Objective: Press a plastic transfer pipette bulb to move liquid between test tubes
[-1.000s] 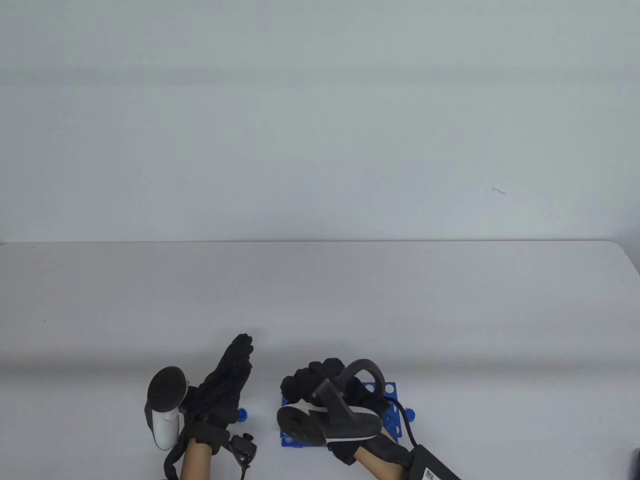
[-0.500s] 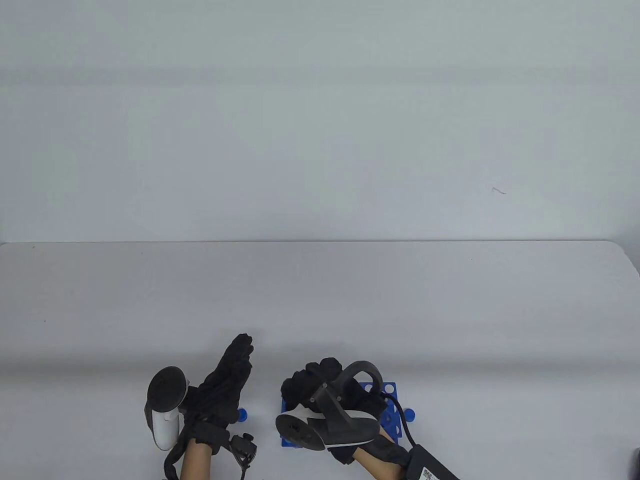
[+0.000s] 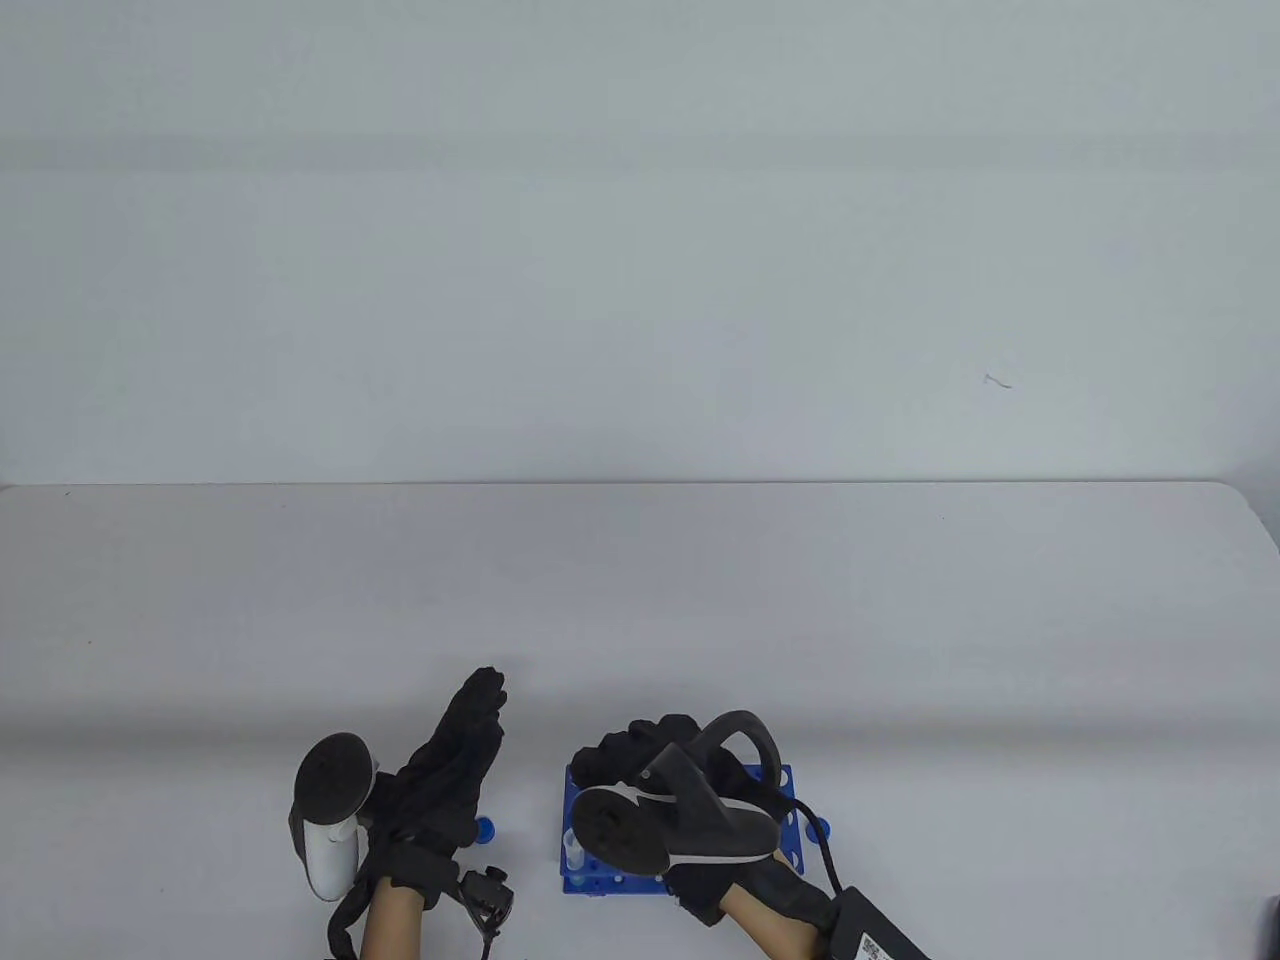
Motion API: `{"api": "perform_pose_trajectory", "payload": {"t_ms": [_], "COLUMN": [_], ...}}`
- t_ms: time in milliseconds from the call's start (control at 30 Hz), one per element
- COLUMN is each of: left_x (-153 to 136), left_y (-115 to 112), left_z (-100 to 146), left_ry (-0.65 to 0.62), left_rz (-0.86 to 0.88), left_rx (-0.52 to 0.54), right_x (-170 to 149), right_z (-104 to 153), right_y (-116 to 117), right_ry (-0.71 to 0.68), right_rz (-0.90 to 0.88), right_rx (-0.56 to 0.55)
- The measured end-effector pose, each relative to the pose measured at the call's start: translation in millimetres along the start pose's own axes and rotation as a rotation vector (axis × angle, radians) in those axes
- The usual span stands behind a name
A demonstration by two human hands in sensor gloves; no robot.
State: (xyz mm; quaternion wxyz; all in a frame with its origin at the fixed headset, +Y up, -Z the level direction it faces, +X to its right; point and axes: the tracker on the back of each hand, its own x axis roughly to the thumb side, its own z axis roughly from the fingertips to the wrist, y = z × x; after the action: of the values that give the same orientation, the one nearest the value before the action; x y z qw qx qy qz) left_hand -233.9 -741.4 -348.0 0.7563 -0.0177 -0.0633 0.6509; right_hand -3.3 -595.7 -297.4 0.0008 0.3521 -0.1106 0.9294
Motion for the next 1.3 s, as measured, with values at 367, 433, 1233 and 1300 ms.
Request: {"api": "perform_pose_trajectory", "payload": {"t_ms": [367, 433, 1233, 1300], "left_x": [0, 0, -1, -1], "left_y": [0, 0, 0, 0], "left_z": [0, 0, 0, 0], "left_ry": [-0.001, 0.001, 0.005, 0.006], "left_rz": [0.001, -0.001, -0.006, -0.006], "left_rx": [0.0, 0.0, 0.002, 0.002], "right_x": [-40, -51, -60, -56], "right_z": [24, 30, 16, 14], "right_y": [-49, -55, -16, -11], "right_ry": [0.116, 0.173, 0.16, 0.137], "right_rz": [-0.086, -0.026, 0.084, 0.128], "right_rx": [-0.076, -0.056, -0.012, -0.036]}}
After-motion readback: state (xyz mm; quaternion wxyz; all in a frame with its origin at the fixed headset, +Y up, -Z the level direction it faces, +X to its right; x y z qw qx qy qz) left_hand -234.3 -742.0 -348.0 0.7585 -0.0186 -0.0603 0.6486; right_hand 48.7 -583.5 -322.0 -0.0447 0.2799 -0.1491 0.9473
